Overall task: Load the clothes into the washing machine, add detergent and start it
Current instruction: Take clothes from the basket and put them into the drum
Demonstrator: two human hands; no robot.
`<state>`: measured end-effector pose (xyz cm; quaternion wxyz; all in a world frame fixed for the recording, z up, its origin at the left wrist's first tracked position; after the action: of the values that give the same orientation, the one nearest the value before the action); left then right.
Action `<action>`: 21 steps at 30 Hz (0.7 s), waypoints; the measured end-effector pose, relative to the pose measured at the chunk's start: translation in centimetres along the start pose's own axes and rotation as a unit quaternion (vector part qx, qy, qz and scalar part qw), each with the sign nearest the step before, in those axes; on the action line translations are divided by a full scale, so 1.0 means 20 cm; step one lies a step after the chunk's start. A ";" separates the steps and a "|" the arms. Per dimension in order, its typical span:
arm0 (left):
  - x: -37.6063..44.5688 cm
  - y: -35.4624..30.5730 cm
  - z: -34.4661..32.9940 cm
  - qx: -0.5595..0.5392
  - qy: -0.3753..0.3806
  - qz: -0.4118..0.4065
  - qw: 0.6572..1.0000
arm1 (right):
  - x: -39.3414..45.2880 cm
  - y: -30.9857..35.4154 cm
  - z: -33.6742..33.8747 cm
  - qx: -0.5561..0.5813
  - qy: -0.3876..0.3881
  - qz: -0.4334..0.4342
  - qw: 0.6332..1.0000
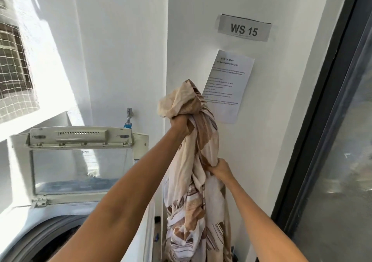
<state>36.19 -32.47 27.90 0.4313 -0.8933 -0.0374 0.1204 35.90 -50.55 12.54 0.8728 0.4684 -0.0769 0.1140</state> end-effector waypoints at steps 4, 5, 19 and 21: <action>0.16 -0.08 0.36 0.017 -0.084 0.002 0.996 | 0.08 0.11 0.12 -0.038 0.023 0.028 0.999; 0.20 -0.08 0.45 0.025 -0.106 0.002 0.994 | 0.08 0.14 0.13 -0.035 0.032 0.042 0.998; 0.26 -0.42 1.05 0.026 -0.181 -0.036 0.983 | 0.19 0.96 0.03 -0.029 -0.060 0.262 0.963; 0.11 -0.67 0.98 0.024 -0.171 -0.085 0.981 | 0.21 1.20 0.05 -0.007 -0.105 0.294 0.950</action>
<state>33.98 -8.80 26.22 0.4487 -0.8423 -0.1837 0.2355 33.38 -37.98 33.36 0.7907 0.4286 -0.3031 0.3151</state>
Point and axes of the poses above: each hand's wrist, its own x-axis towards the middle knuckle, its own z-axis out of the back of the hand, y = z × x, the point moved 6 cm from there along x, towards the middle knuckle, and after that the axes turned 11 degrees about z, right-handed, at the moved point
